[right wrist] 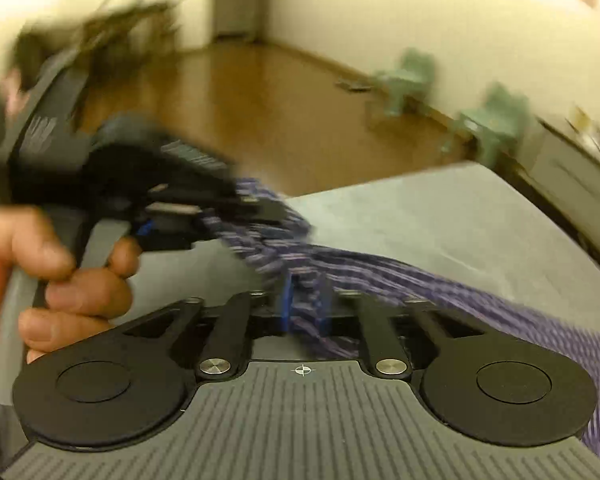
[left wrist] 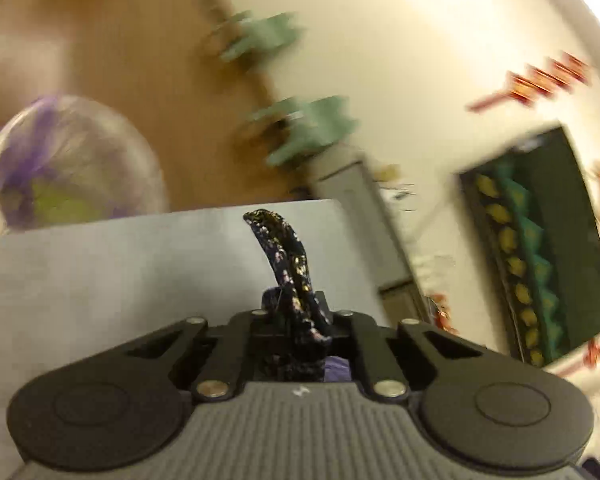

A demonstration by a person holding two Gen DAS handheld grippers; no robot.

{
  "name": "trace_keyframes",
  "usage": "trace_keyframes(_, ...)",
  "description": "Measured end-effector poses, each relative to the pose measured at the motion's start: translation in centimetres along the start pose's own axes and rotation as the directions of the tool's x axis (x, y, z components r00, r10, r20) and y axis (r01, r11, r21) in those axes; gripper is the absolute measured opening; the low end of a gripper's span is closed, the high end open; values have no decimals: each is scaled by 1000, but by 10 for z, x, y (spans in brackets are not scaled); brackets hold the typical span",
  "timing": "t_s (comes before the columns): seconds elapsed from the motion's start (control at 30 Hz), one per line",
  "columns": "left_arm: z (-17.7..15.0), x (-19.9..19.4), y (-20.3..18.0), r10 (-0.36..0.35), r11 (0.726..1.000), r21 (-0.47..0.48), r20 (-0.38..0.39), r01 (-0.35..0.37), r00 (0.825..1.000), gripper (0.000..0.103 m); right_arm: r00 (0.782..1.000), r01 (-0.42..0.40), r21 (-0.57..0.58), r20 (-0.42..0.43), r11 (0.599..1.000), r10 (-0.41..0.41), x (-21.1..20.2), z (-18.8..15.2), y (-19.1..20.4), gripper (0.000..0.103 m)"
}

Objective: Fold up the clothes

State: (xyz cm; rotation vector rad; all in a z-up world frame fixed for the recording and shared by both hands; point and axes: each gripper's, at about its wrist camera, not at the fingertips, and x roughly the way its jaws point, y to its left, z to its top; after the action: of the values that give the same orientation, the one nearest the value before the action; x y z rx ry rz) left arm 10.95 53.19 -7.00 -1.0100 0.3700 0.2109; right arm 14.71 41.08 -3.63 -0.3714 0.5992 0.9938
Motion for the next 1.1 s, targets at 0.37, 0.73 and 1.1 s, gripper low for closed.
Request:
trace_keyframes(0.37,-158,-1,-165,55,540,836,78,-96,995,9,994,-112,453,50,885,100,-110,6,-125,101)
trace_keyframes(0.73,-238,1,-182,85,247,966,58,-77,995,13,983,-86,488,-101,868,154,-99,-30,-149,18)
trace_keyframes(1.1,-260,-38,-191,113,256,966,-54,23,992,31,998,43,511,21,859,-63,-187,-55,-197,1)
